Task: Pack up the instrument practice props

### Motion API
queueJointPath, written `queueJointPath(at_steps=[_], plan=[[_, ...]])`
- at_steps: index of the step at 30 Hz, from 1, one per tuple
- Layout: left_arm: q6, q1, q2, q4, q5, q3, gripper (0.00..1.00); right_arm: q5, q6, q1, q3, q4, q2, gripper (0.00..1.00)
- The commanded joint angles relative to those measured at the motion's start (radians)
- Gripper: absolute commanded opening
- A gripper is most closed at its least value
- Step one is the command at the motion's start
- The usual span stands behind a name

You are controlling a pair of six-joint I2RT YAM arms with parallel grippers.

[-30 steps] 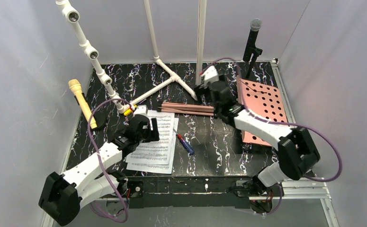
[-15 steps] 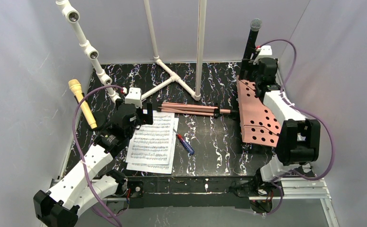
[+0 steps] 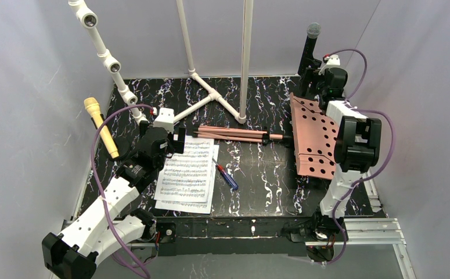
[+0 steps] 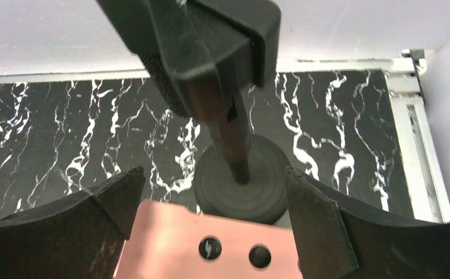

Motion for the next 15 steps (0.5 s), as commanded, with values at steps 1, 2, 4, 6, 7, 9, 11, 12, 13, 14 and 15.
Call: queueJointPath(at_steps=[1,2,4,6,7,9,11,12,13,14,15], plan=[[0.022,0.007,-0.004,0.003,-0.025,-0.011,0.94,-0.051,0.002,-0.006,0.115,0.158,0.095,0.97],[0.022,0.007,-0.001,0.004,-0.024,-0.013,0.94,-0.049,0.0,-0.007,0.132,0.169,0.12,0.95],[0.022,0.007,0.003,0.005,-0.024,-0.013,0.94,-0.052,0.0,-0.011,0.167,0.199,0.17,0.9],[0.022,0.007,0.008,0.009,-0.023,-0.015,0.94,-0.057,0.005,-0.018,0.207,0.212,0.22,0.85],[0.022,0.007,0.011,0.009,-0.022,-0.015,0.94,-0.067,0.006,-0.019,0.23,0.211,0.241,0.81],[0.022,0.007,0.016,0.01,-0.017,-0.015,0.94,-0.091,0.006,-0.021,0.262,0.215,0.27,0.72],[0.022,0.007,0.021,0.008,-0.014,-0.013,0.94,-0.119,0.005,-0.022,0.287,0.224,0.288,0.61],[0.022,0.007,0.021,0.007,-0.014,-0.013,0.94,-0.13,0.005,-0.022,0.306,0.223,0.292,0.55],[0.044,0.007,0.022,0.008,-0.012,-0.014,0.94,-0.138,0.005,-0.022,0.324,0.219,0.296,0.49],[0.05,0.007,0.022,0.01,-0.006,-0.014,0.94,-0.146,0.005,-0.022,0.343,0.218,0.3,0.44],[0.052,0.007,0.022,0.01,0.001,-0.015,0.94,-0.157,0.006,-0.022,0.362,0.217,0.303,0.38]])
